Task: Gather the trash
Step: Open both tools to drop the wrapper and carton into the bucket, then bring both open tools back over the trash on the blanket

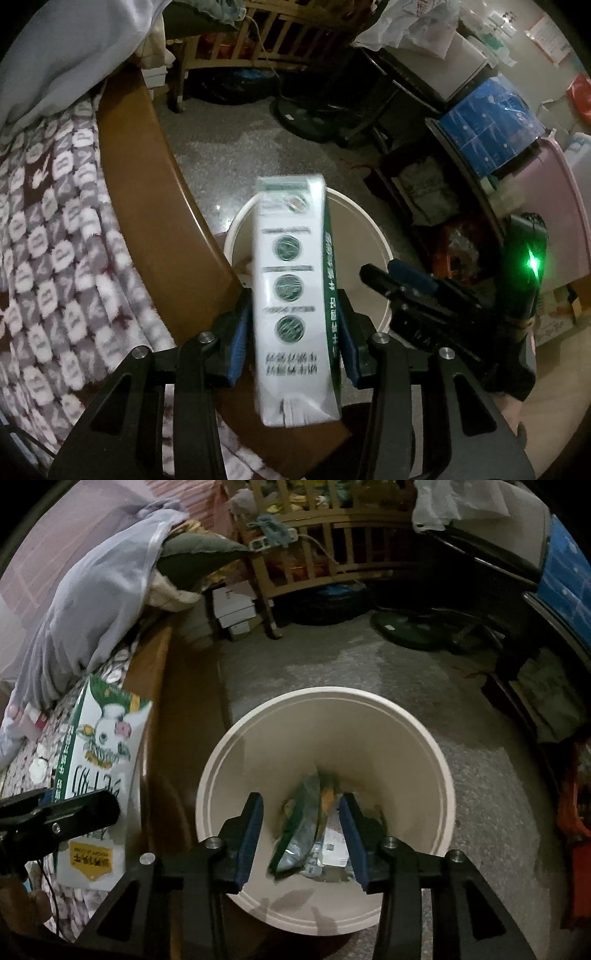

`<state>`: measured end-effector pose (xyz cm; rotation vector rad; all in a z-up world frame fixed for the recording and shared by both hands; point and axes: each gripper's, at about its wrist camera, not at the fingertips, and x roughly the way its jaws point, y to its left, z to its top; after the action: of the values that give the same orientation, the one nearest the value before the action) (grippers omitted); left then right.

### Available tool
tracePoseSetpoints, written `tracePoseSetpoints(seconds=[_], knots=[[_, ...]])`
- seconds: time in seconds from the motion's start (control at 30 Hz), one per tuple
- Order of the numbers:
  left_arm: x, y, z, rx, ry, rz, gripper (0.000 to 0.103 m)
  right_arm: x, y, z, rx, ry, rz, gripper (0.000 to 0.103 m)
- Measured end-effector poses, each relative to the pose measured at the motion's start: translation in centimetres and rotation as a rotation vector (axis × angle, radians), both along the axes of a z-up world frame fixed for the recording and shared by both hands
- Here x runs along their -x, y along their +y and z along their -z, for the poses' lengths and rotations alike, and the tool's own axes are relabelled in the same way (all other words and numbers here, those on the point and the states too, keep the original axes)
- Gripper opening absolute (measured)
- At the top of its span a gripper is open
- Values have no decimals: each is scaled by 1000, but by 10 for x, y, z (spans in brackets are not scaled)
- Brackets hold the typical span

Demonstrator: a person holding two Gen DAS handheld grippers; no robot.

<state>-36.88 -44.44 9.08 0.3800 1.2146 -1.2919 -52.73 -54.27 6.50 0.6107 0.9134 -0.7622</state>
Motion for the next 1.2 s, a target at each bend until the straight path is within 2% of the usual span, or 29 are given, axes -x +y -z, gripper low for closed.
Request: tracePoseSetpoints(seconds=[0.07,0.2,0.53,0.83,1.2], knots=[[-1,1,1,2,18,0,53,3,-2,-2,-5,-16,15,43],[-4,9,-1,6,10,-5,53,3,-1,-3,-11,-23,21,46],[-15,28,-3,-1,4,-28,53,-5,8,2,-17,-11,7,47],[-30,51,-8,-34,-87,-82,53,-16,17,-1,-22,-18,-20,49],[-62,92,-12,-86,-190,-193,53,-56,47,-8,-12,-24,-109,52]])
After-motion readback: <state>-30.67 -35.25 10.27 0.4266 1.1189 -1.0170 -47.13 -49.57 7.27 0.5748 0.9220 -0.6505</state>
